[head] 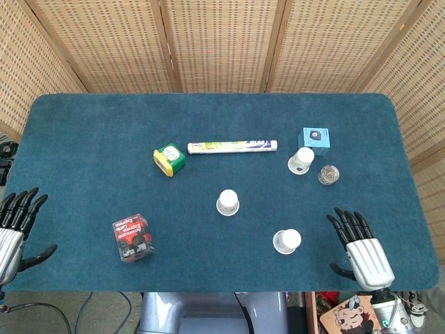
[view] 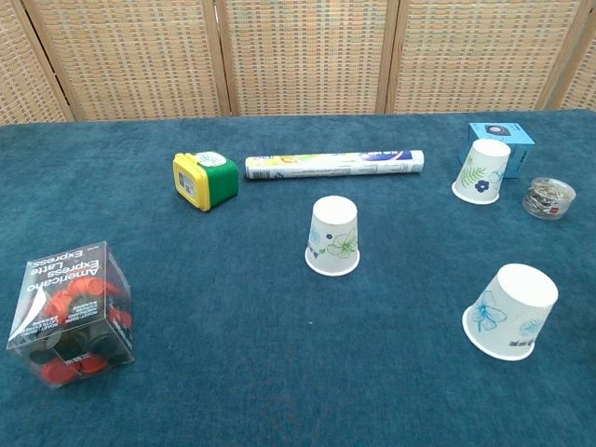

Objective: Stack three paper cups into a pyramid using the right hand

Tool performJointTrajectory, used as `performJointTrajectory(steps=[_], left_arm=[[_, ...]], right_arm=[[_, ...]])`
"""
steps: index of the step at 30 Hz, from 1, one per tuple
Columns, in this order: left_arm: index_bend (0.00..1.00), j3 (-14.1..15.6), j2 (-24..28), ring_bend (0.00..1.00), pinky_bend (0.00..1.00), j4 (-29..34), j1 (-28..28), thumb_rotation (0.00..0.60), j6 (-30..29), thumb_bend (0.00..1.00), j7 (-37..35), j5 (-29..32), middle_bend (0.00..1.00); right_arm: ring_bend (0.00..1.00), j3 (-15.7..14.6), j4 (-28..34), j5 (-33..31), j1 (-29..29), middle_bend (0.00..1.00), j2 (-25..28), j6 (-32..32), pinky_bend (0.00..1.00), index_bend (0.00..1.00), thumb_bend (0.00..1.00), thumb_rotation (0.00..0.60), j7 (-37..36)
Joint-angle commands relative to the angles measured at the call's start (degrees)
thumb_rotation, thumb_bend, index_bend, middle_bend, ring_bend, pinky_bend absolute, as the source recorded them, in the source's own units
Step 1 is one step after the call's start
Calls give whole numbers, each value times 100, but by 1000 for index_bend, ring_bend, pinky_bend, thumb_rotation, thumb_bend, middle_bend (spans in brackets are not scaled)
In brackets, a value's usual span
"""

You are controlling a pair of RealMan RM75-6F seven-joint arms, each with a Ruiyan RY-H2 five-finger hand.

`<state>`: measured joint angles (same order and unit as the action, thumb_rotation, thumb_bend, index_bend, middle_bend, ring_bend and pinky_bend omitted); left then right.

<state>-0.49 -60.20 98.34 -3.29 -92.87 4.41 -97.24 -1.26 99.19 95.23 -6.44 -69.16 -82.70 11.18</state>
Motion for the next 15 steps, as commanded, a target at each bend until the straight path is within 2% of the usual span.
performJointTrajectory(steps=[1,15], left_arm=[[0,2,1,0,0,1,2,600,-2,180,3,-6,0],[0,20,-1,0,0,-14,-1,600,1,180,4,-48,0]], right_arm=[[0,-6,2,16,-2,0,0,-2,0,0,129,600,-1],[0,-24,48,37,3,0,11,-4,0,0,129,600,3]])
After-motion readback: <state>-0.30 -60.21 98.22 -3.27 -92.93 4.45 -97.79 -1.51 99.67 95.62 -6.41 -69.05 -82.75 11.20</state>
